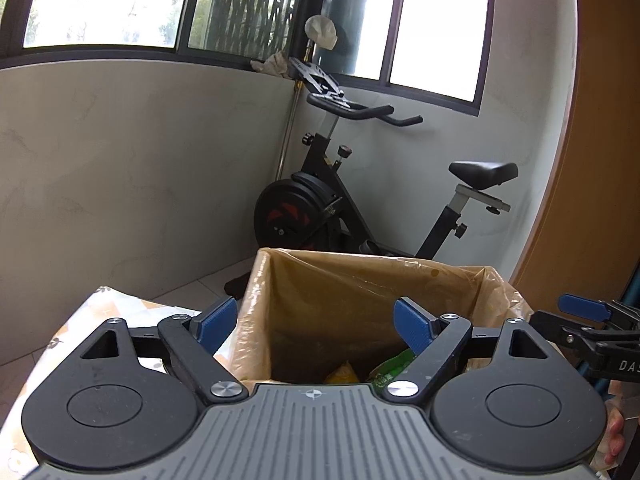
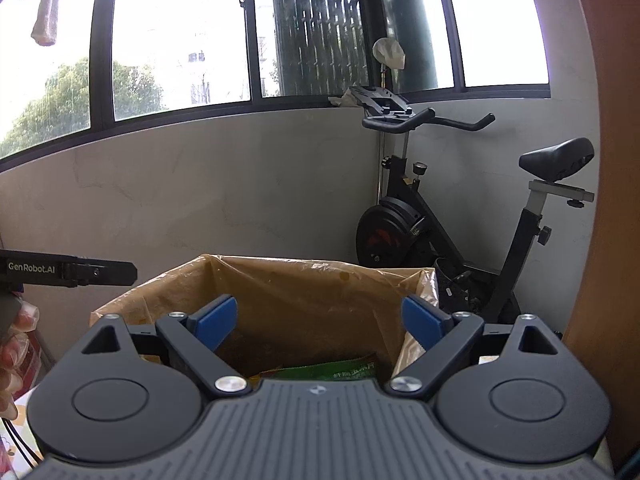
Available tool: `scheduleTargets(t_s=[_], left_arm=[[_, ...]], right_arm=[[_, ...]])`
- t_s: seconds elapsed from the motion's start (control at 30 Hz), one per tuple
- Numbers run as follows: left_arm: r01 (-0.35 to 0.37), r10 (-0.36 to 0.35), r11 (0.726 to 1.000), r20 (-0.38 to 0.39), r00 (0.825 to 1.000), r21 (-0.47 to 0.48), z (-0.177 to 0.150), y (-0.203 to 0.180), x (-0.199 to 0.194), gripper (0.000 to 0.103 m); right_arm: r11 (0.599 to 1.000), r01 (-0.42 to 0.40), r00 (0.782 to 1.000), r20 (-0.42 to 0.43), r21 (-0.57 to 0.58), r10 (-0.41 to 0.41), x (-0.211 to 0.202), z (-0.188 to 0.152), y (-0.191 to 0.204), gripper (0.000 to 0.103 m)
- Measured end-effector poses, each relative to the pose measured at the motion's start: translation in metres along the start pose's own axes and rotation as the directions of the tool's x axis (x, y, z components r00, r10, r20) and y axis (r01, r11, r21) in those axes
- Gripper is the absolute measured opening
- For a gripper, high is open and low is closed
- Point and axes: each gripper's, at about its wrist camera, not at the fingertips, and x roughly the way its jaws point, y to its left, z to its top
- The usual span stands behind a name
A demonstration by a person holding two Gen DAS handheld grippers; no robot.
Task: Organize snacks
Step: 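Open both tools to drop the bags into the box, then grasp the wrapped cake with left tool while right grasps orange bag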
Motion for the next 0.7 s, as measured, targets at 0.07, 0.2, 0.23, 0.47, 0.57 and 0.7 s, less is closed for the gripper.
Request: scheduleTargets(t_s=[0.07, 0.2, 0.23, 0.47, 0.57, 0.7], left_arm=[[-0.003, 0.003, 1.000, 0.005, 1.000, 0.001, -0.002, 0.004, -0.011, 0.087], [-0.013, 0.013, 1.000, 0.009, 1.000, -0.006, -0.010, 0.015, -0.030, 0.087], [-0.018, 0.018, 1.000, 0.006, 1.000, -0.010, -0.012, 0.019, -0.034, 0.087], [-0.068, 0.067, 0.997, -0.036, 0.997, -0.037, -0.043, 0.038, -0.052, 0.087], [-0.090, 0.086, 0.994, -0.065, 0.994, -0.060, -0.061, 0.045, -0.054, 0.087], [-0.116, 0.103, 0.987, -0.119, 0.988, -0.111, -0.087, 0.054, -0.051, 0.087]], right_arm=[[1.000, 0.012, 1.000, 0.011, 0.005, -0.012, -0.011, -0.002, 0.001, 0.092], [0.999, 0.025, 0.999, 0.022, 0.025, -0.026, -0.030, -0.012, 0.002, 0.093], [0.999, 0.029, 0.999, 0.022, 0.029, -0.030, -0.034, -0.016, 0.002, 0.093], [0.997, 0.061, 0.998, -0.019, 0.038, -0.060, -0.047, -0.049, 0.006, 0.093], [0.996, 0.071, 0.996, -0.052, 0.054, -0.068, -0.049, -0.064, 0.006, 0.093], [0.994, 0.088, 0.993, -0.090, 0.062, -0.082, -0.052, -0.084, 0.007, 0.093]])
